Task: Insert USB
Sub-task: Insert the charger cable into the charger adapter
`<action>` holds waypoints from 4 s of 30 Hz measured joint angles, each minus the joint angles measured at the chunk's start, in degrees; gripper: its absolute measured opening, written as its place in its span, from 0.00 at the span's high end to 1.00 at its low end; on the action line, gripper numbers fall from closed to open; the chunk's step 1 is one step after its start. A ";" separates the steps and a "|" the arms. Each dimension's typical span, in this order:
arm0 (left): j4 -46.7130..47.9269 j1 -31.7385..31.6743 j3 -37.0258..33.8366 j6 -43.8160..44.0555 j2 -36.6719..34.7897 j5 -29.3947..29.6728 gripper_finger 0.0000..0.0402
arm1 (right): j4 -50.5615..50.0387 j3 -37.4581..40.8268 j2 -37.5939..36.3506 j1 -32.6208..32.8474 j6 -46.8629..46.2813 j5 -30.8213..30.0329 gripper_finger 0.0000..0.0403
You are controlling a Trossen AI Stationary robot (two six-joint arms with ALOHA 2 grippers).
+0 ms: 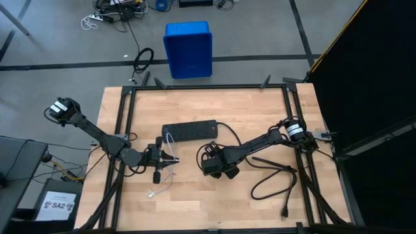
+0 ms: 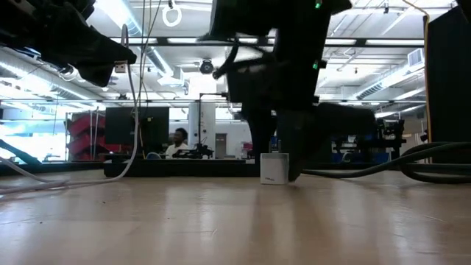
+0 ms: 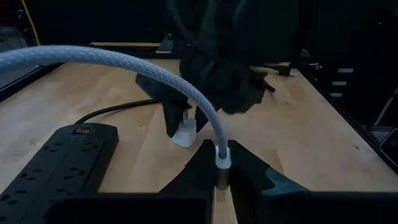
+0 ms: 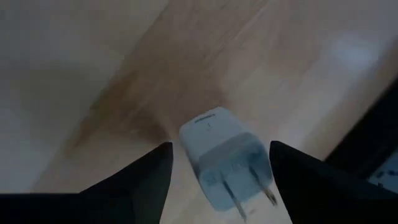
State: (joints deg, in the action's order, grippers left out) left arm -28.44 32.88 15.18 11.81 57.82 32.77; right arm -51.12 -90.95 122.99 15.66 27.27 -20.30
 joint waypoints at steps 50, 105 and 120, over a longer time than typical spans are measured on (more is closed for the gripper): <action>1.00 0.11 0.02 0.68 0.00 -1.83 0.98 | 41.68 6.70 -2.00 -2.03 -23.57 12.80 0.80; 0.98 0.07 0.07 1.62 0.05 -1.98 0.98 | 40.77 6.74 1.47 -0.92 -42.38 -0.74 0.72; 0.98 0.11 0.07 1.75 0.05 -1.98 0.98 | 94.86 31.78 1.27 0.35 -44.37 -2.85 0.72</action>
State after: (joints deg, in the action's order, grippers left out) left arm -27.46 32.99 15.25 13.56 57.87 30.79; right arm 43.74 -59.16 124.26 16.01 -17.10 -23.16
